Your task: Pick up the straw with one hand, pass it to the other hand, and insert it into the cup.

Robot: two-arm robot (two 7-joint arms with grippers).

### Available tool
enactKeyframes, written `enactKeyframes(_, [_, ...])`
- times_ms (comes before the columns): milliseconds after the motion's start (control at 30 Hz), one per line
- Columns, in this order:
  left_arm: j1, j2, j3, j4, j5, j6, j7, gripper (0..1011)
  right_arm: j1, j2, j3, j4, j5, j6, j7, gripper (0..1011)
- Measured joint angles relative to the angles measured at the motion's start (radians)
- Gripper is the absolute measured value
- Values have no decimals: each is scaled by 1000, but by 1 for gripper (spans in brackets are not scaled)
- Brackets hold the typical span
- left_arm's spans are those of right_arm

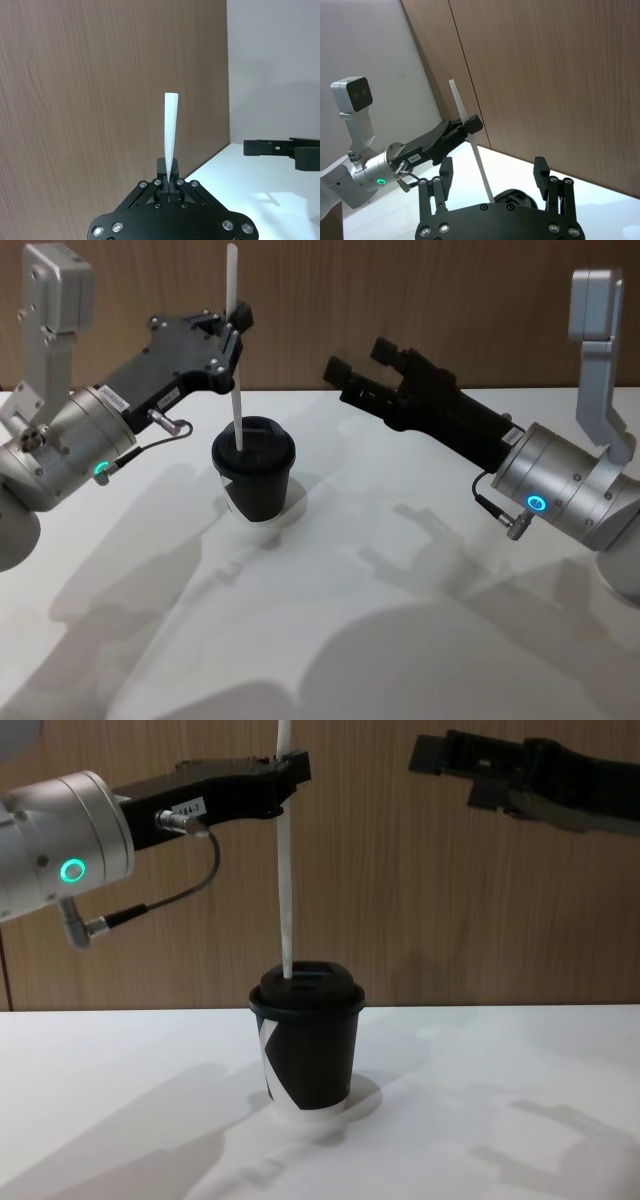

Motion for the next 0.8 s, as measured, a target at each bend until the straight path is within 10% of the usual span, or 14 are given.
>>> enactKeyframes(800, [-2,-31,-9,26,8,-7,-24,3,0,0,0,0,0,0,0,1001])
